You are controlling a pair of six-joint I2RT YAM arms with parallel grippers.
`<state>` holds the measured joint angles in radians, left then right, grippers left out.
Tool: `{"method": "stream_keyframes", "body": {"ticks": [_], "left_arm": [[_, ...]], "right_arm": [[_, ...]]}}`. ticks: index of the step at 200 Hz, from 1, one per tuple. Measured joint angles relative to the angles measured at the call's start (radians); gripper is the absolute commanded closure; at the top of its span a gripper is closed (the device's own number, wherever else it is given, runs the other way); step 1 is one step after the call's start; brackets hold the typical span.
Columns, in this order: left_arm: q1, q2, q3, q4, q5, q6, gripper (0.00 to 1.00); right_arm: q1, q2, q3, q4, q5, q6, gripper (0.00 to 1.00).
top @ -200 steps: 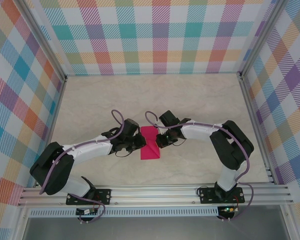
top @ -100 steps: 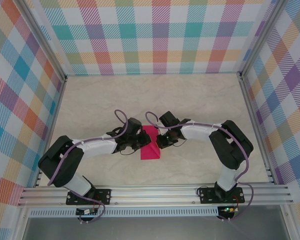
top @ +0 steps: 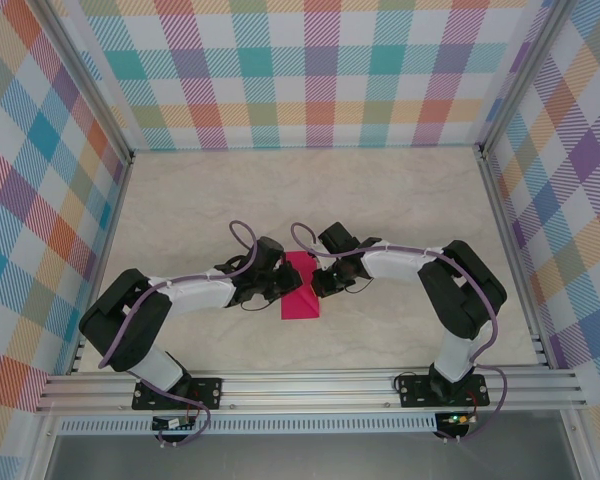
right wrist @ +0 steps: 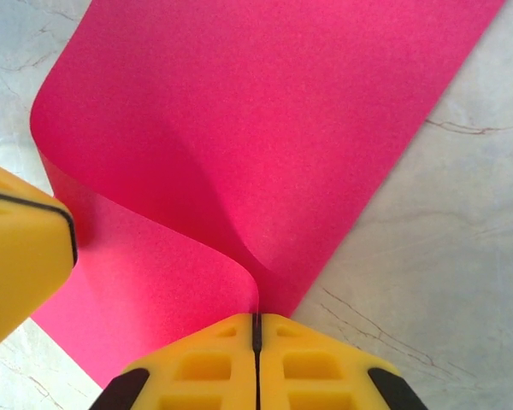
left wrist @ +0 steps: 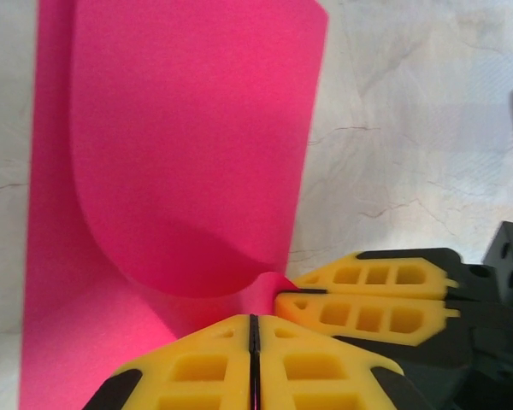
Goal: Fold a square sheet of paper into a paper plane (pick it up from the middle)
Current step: Fold the triangle a second time at the center of the table.
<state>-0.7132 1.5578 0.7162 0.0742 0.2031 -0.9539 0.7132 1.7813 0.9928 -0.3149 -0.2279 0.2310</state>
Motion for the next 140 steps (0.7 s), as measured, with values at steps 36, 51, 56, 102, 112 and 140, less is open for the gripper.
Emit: {"method": "stream_keyframes", "body": {"ticks": [36, 51, 56, 102, 112, 140], "left_arm": [[0.000, 0.000, 0.000, -0.024, -0.018, 0.001, 0.91], [0.000, 0.000, 0.000, -0.024, -0.022, 0.004, 0.91], [0.000, 0.001, 0.000, -0.024, -0.022, 0.004, 0.91], [0.000, 0.014, 0.000, -0.023, -0.026, 0.008, 0.90], [0.000, 0.023, 0.000, -0.023, -0.025, 0.011, 0.90], [0.000, 0.049, 0.000, -0.022, -0.026, 0.019, 0.90]], "right_arm": [[0.000, 0.000, 0.000, 0.000, -0.001, 0.000, 0.94], [0.000, 0.000, 0.000, 0.000, -0.001, 0.000, 0.94], [0.000, 0.000, 0.000, 0.000, -0.001, 0.000, 0.94], [0.000, 0.008, 0.007, -0.001, 0.000, 0.000, 0.94], [0.000, 0.014, 0.011, -0.002, 0.000, 0.000, 0.94], [0.000, 0.021, 0.014, -0.002, 0.003, 0.000, 0.95]]}}
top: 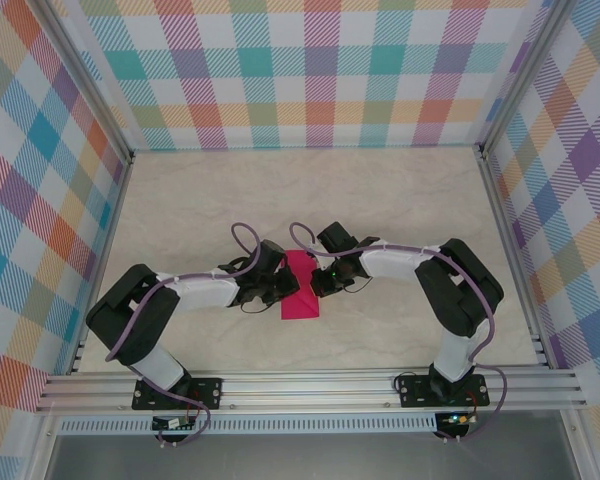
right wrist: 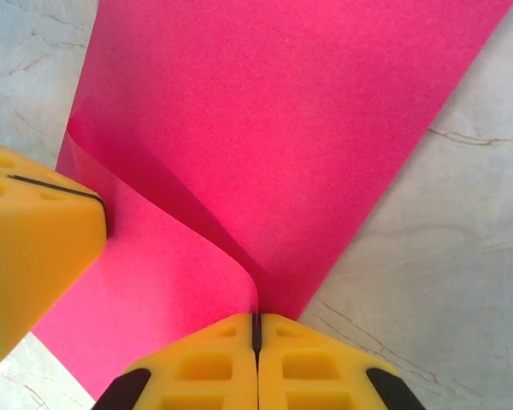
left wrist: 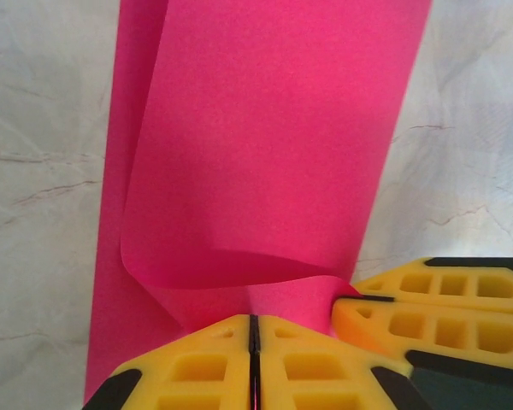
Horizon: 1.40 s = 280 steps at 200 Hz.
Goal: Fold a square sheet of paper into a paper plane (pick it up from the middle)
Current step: Fold the triangle a second time at the center of the table.
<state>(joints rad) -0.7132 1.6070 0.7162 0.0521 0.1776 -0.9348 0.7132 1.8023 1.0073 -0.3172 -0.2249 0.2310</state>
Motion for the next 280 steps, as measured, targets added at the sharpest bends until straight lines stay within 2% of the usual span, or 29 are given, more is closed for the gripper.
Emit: {"method": "stream_keyframes", "body": {"ticks": [28, 83, 115, 162, 280], "left_arm": [[0.000, 0.002, 0.000, 0.002, 0.000, 0.007, 0.89], [0.000, -0.037, -0.002, 0.005, 0.009, 0.015, 0.80], [0.000, -0.105, -0.020, 0.043, 0.023, 0.011, 0.80], [0.000, -0.108, -0.032, 0.060, 0.035, 0.007, 0.83], [-0.001, 0.004, -0.041, 0.131, 0.068, 0.003, 0.83]], "right_arm": [[0.000, 0.002, 0.003, -0.004, 0.003, 0.000, 0.95], [0.000, 0.002, 0.005, -0.006, 0.008, 0.000, 0.95], [0.000, 0.002, 0.005, -0.006, 0.008, 0.000, 0.95], [0.000, 0.002, 0.005, -0.006, 0.008, 0.000, 0.95], [0.000, 0.002, 0.005, -0.006, 0.008, 0.001, 0.95]]}}
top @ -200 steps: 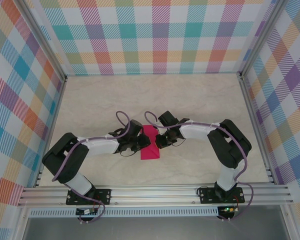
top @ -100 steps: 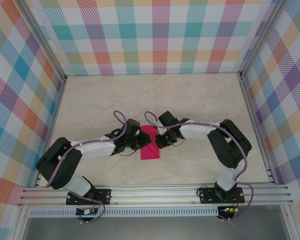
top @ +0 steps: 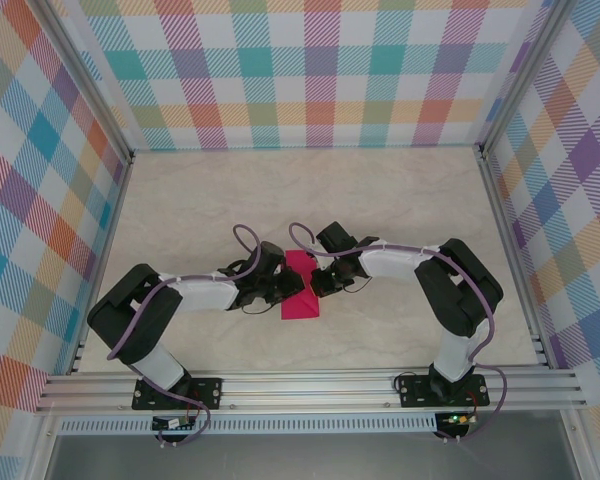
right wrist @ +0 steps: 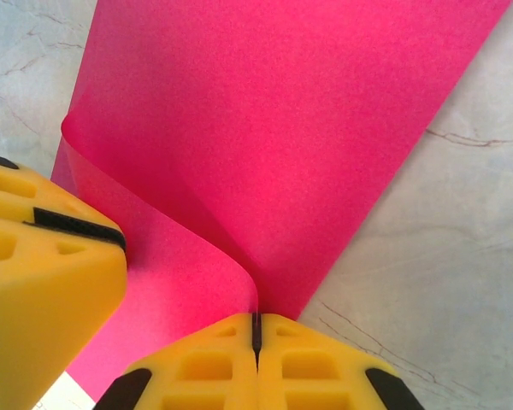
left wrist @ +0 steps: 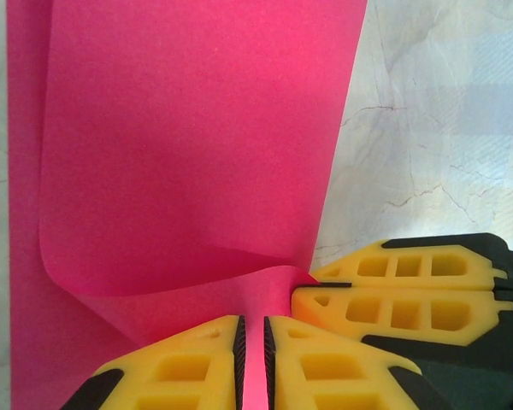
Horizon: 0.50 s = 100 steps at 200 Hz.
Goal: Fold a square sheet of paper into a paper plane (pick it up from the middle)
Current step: Fold the triangle a second time at the center of the table.
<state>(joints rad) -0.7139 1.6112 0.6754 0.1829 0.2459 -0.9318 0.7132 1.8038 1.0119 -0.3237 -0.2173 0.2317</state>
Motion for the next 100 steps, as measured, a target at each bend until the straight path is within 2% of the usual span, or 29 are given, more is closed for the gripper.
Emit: {"method": "stream_keyframes", "body": {"ticks": [67, 100], "left_arm": [[-0.011, -0.105, -0.002, -0.017, -0.024, 0.001, 0.81], [-0.011, -0.195, -0.027, -0.069, -0.113, -0.011, 0.79]], "right_arm": [[0.000, -0.023, 0.000, -0.001, -0.002, -0.001, 0.94], [0.000, -0.051, 0.000, -0.007, 0.000, -0.001, 0.94]]}}
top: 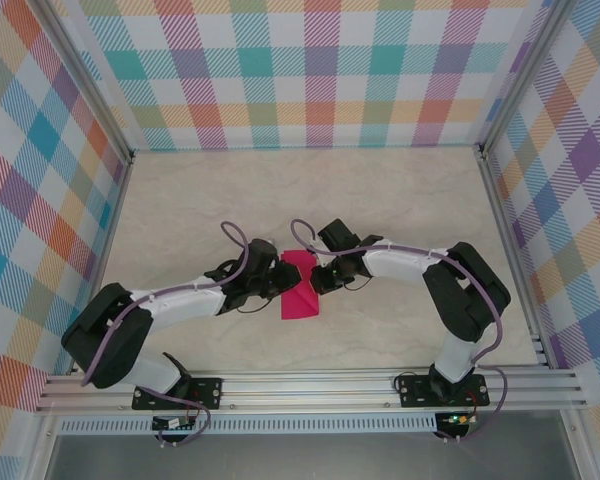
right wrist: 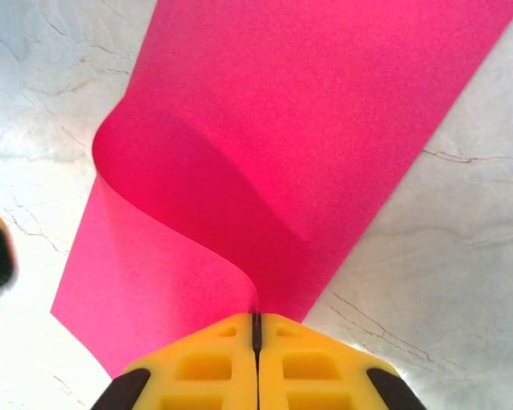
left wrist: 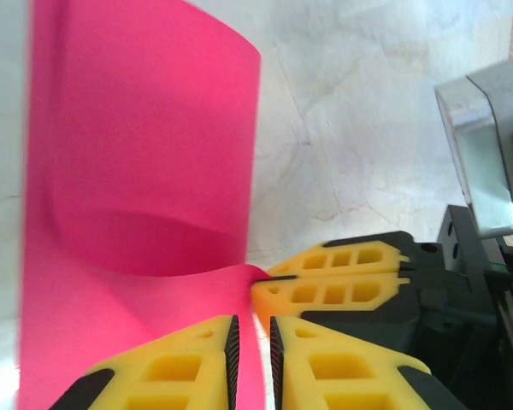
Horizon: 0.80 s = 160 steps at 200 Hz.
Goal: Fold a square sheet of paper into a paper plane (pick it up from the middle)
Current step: Fold the triangle a second time at the center of the table.
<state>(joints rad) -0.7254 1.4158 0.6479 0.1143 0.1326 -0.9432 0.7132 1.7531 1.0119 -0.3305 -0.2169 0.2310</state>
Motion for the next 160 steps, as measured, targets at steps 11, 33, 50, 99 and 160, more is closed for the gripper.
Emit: {"method": "stream_keyframes", "body": {"ticks": [11, 33, 50, 99, 160], "left_arm": [[0.000, -0.049, -0.016, -0.037, -0.047, -0.011, 0.79], [0.000, -0.124, -0.029, -0.089, -0.119, -0.028, 0.78], [0.000, -0.142, -0.029, -0.101, -0.136, -0.030, 0.78], [0.000, -0.074, -0.029, -0.085, -0.087, -0.029, 0.79], [-0.001, -0.055, -0.029, -0.085, -0.081, -0.030, 0.74]], "right_arm": [[0.000, -0.004, 0.000, -0.001, 0.000, 0.000, 0.94], [0.000, -0.004, 0.000, -0.003, 0.000, 0.000, 0.94], [0.000, -0.002, 0.000, -0.007, 0.008, 0.000, 0.95], [0.000, 0.028, 0.000, -0.008, 0.019, 0.002, 0.95], [0.013, 0.032, 0.000, -0.007, -0.039, -0.015, 0.94]]}}
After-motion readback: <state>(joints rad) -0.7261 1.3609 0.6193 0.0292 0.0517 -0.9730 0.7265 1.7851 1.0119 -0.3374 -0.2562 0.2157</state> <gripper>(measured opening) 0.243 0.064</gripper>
